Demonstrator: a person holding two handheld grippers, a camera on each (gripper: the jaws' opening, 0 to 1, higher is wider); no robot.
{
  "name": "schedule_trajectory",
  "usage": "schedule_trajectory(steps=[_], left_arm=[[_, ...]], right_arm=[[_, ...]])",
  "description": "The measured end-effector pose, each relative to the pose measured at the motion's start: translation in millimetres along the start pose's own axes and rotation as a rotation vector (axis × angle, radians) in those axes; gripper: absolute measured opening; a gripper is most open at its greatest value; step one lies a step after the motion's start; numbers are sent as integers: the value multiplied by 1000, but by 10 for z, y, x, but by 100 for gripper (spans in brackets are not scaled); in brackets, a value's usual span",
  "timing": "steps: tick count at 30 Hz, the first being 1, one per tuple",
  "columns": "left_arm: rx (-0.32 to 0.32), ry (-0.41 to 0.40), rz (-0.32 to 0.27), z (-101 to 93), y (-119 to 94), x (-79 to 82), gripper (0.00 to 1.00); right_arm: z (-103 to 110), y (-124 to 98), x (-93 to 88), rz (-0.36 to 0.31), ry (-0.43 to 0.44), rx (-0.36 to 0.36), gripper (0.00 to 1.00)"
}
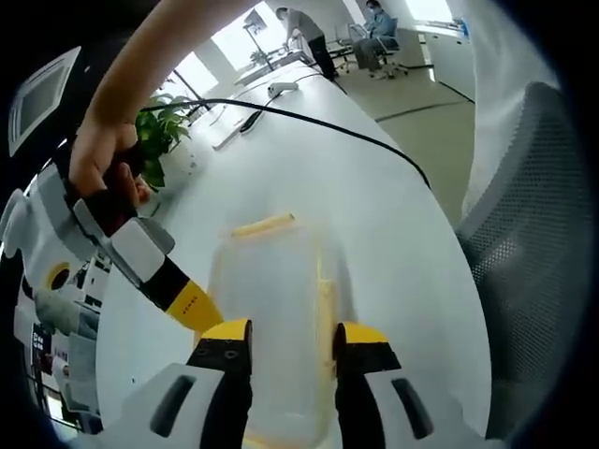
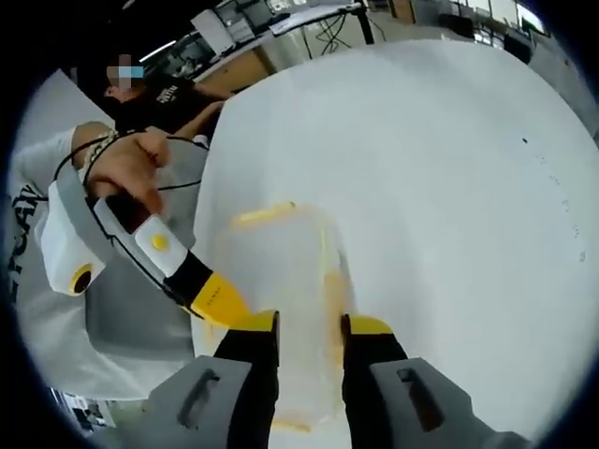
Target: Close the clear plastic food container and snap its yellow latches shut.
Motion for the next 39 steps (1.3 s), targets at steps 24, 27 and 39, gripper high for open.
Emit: schedule_trajectory(steps=[24,27,39], left_arm=[[-31,-165,-42,210,-298,-268,51],[-18,-217,-32,349,-367,-354,58],[-182,-354,11,538,-401,-512,83]], right_arm=[[394,-449,-300,-231,-158,-307,50],[440,-435,-390,-205,-158,-311,51],[616,-401,-525,-130,-194,-303,70]])
Point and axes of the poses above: the point that each gripper's makers call its tool centre point, and the gripper's own axes: y roughly forward along the fingers, z roughly to its left, x roughly out of its top, the point moved 8 cm from there along -y, roughly backward along the fingers, and after that the axes turned 5 degrees about -y, right-handed, at the moved point
